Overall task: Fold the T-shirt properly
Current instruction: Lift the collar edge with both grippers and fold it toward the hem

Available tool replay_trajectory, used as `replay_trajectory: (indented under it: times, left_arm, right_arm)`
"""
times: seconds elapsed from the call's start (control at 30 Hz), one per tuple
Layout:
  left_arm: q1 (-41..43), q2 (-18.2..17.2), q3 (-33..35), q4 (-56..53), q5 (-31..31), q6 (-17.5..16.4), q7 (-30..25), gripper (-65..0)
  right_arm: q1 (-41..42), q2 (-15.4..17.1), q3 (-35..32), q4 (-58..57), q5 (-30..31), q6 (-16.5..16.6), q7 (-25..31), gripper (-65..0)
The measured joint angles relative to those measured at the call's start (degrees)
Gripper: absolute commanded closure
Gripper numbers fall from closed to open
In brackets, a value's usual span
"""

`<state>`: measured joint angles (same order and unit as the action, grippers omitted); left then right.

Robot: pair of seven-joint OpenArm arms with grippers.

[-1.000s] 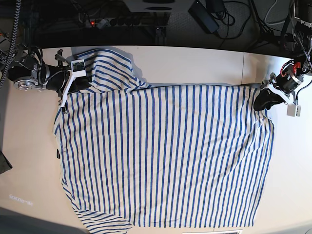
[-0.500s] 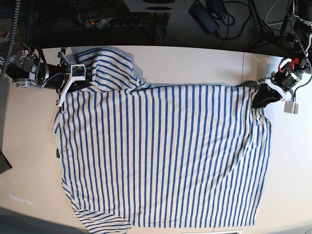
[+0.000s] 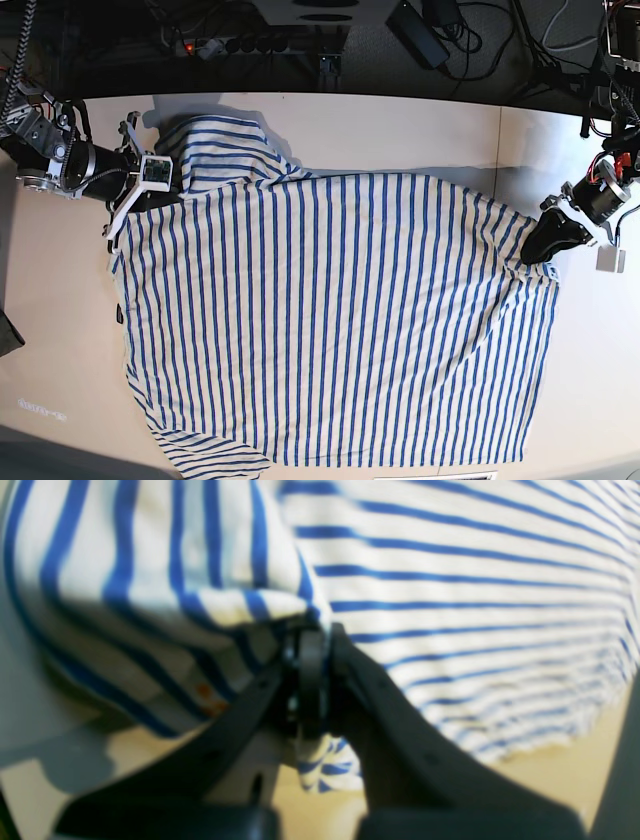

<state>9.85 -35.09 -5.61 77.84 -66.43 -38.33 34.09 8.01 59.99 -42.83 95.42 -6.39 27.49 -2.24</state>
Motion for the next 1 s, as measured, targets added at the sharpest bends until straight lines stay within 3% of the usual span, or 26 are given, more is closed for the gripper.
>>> replay_trajectory:
  times: [0.1, 0.63, 1.0]
  left_arm:
    - [-0.90, 0.00, 0.00, 0.00, 0.00, -0.02, 0.39, 0.0]
    - [-9.27, 0.13, 0.00, -5.25, 3.48, -0.28, 0.52, 0.0]
    - [-18.69, 0.33, 0.20, -17.79, 3.69, -0.70, 0.35, 0.0]
  right_arm:
    - [2.27, 0.02, 0.83, 0.20, 3.30, 0.22, -1.51, 0.0]
    - [15.85, -0.74, 0.94, -6.75, 5.16, 0.63, -1.31, 0.0]
    - [21.99, -10.73, 0.94, -19.37, 5.11, 0.79, -1.22, 0.0]
